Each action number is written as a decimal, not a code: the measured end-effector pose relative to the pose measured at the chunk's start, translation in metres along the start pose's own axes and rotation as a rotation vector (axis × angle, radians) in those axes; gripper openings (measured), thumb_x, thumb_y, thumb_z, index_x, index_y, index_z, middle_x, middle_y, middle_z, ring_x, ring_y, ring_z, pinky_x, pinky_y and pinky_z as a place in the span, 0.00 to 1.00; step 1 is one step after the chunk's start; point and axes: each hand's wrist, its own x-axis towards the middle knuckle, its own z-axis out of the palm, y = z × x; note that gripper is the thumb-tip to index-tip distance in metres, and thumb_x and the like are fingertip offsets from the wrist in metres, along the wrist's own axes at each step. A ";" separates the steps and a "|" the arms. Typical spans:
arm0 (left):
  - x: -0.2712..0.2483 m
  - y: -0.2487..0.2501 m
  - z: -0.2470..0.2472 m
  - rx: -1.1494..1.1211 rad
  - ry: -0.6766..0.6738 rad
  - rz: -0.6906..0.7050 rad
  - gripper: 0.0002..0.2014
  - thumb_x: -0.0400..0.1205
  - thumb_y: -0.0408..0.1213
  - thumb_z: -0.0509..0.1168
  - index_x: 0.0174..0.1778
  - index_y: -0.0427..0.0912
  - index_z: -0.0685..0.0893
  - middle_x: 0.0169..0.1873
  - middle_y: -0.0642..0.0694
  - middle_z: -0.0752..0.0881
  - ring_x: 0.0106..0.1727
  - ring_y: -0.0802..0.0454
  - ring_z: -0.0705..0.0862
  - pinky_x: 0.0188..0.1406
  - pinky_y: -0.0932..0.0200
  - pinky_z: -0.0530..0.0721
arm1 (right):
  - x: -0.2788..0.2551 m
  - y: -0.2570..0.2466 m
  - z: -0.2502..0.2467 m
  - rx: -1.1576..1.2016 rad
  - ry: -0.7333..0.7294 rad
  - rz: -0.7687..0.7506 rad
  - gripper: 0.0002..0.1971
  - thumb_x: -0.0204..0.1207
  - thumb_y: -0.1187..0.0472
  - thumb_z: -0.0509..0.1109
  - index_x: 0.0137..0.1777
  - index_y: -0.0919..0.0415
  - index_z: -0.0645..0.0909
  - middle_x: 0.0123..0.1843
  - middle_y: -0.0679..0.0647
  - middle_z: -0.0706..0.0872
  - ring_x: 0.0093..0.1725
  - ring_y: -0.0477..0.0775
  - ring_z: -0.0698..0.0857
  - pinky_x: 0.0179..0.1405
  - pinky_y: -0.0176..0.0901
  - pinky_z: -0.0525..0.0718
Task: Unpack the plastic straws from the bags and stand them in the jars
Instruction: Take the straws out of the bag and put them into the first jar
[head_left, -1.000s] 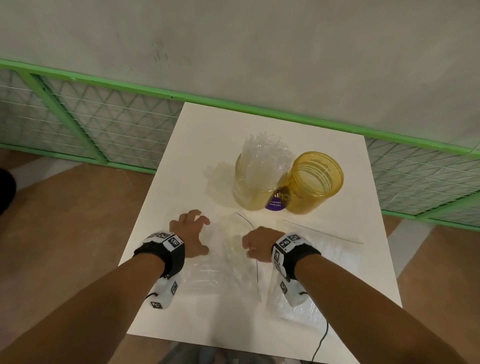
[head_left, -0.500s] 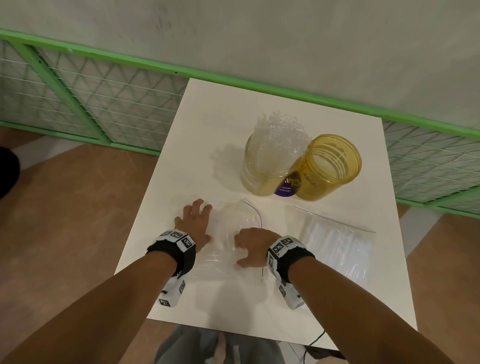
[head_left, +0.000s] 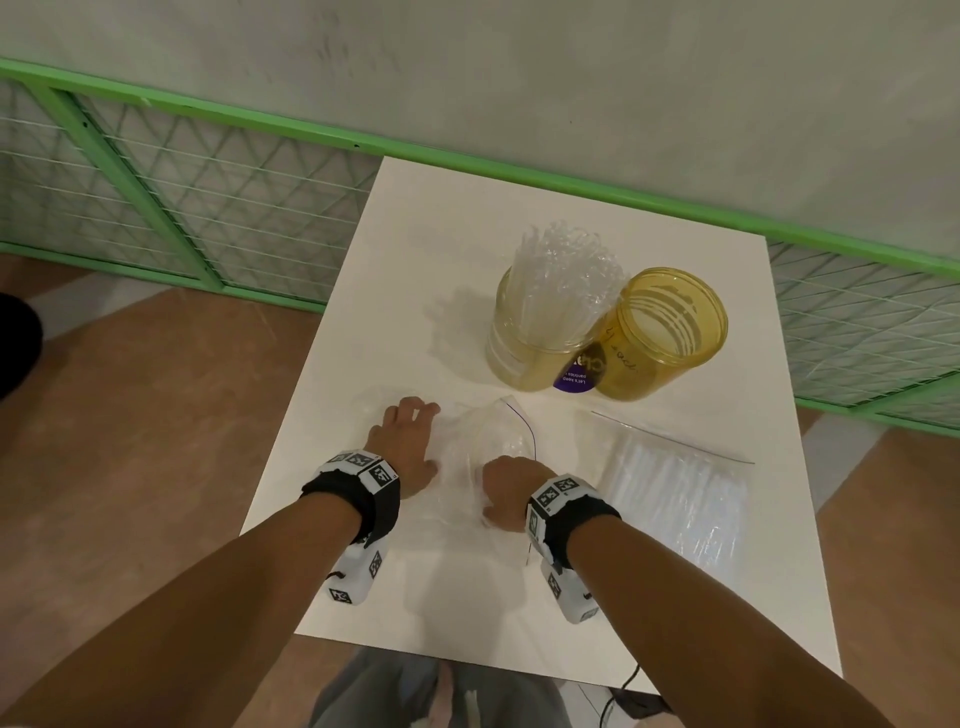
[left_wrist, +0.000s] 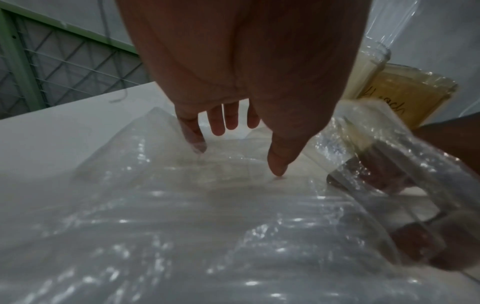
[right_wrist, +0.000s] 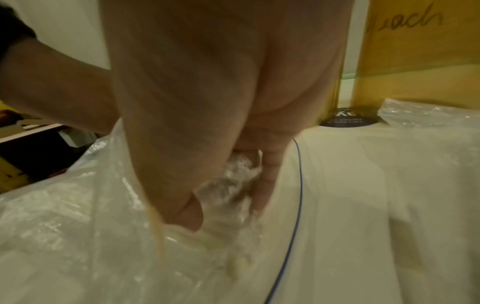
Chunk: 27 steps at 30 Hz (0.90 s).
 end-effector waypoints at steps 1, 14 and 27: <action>0.000 0.000 -0.001 0.013 -0.001 0.006 0.38 0.79 0.45 0.69 0.83 0.50 0.58 0.81 0.46 0.57 0.78 0.41 0.63 0.71 0.44 0.72 | 0.001 0.001 -0.001 -0.006 0.003 0.003 0.24 0.82 0.54 0.71 0.75 0.61 0.71 0.66 0.60 0.82 0.65 0.65 0.85 0.53 0.50 0.81; 0.002 0.007 -0.002 0.098 -0.034 0.027 0.37 0.79 0.43 0.68 0.83 0.50 0.59 0.81 0.46 0.57 0.79 0.42 0.63 0.73 0.45 0.70 | -0.007 0.005 0.000 0.059 0.018 0.031 0.28 0.83 0.48 0.72 0.77 0.61 0.71 0.73 0.57 0.77 0.72 0.63 0.79 0.68 0.51 0.77; 0.004 0.007 -0.004 0.138 -0.034 0.019 0.30 0.82 0.43 0.66 0.80 0.48 0.65 0.77 0.45 0.66 0.76 0.43 0.68 0.72 0.44 0.71 | -0.014 0.022 -0.013 0.024 0.053 0.069 0.28 0.83 0.48 0.69 0.79 0.54 0.67 0.69 0.58 0.81 0.64 0.62 0.84 0.55 0.51 0.80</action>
